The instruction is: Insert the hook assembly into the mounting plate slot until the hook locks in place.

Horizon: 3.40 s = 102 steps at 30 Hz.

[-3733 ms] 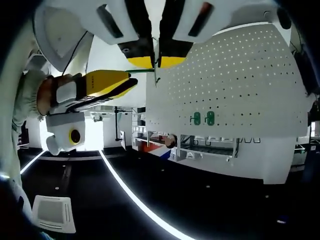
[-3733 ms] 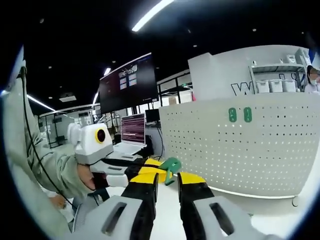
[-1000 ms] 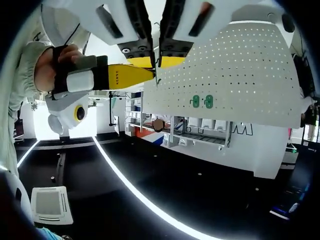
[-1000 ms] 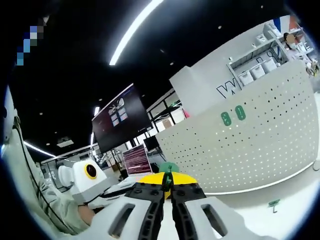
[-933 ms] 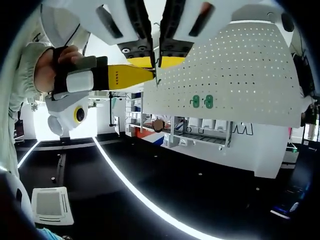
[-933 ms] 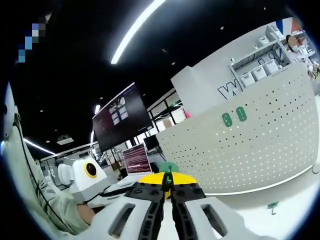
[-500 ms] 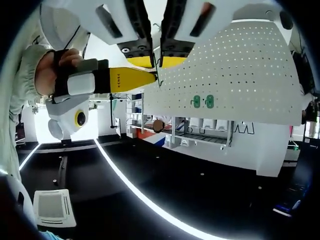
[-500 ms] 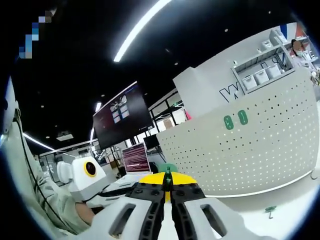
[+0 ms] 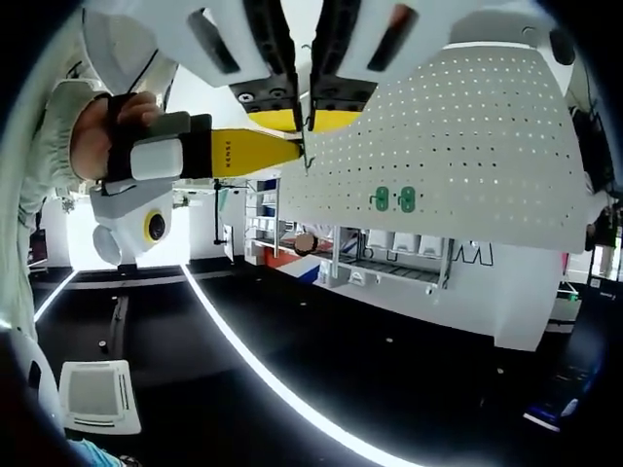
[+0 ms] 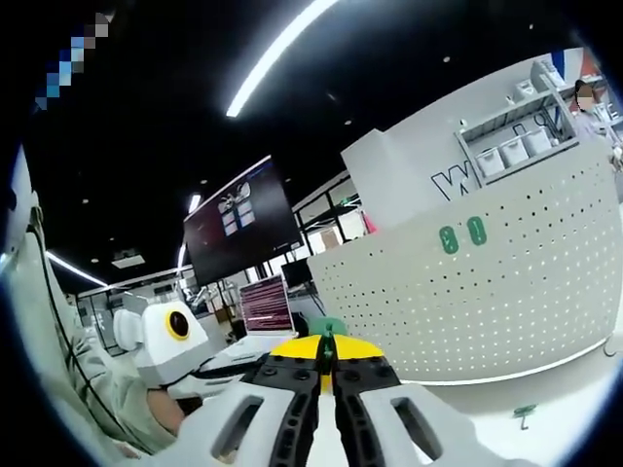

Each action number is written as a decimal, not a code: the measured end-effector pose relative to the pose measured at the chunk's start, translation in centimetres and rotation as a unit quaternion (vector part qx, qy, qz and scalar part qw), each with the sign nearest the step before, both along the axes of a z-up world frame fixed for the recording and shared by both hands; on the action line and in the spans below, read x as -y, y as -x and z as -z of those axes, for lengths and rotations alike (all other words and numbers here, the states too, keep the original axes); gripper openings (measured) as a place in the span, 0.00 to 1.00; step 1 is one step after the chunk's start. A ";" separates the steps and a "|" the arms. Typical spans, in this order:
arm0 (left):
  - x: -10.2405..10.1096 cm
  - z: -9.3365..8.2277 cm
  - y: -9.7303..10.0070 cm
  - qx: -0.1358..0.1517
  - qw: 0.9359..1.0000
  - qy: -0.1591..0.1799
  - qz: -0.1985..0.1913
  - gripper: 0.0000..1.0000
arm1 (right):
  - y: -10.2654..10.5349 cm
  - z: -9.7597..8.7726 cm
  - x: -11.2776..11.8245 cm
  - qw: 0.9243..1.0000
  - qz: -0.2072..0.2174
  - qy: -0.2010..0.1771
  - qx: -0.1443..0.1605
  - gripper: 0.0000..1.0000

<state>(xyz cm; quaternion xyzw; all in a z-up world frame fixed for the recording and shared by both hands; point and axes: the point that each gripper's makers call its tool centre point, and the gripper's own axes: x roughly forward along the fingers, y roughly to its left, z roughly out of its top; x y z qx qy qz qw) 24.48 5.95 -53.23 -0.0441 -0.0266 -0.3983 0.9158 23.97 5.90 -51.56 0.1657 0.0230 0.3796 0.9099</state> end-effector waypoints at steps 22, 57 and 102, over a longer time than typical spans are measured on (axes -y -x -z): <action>-0.6 -0.5 -0.5 0.001 1.000 0.016 -0.011 0.03 | -0.2 0.0 -0.1 1.000 -0.003 -0.006 -0.003 0.02; -0.6 2.2 0.4 -0.024 0.999 -0.042 -0.011 0.25 | -1.3 -0.9 2.3 0.999 0.043 0.004 0.024 0.01; -6.9 7.8 1.6 -0.102 0.989 -0.086 -0.070 0.56 | -9.6 -0.5 9.5 0.980 0.192 0.040 0.048 0.01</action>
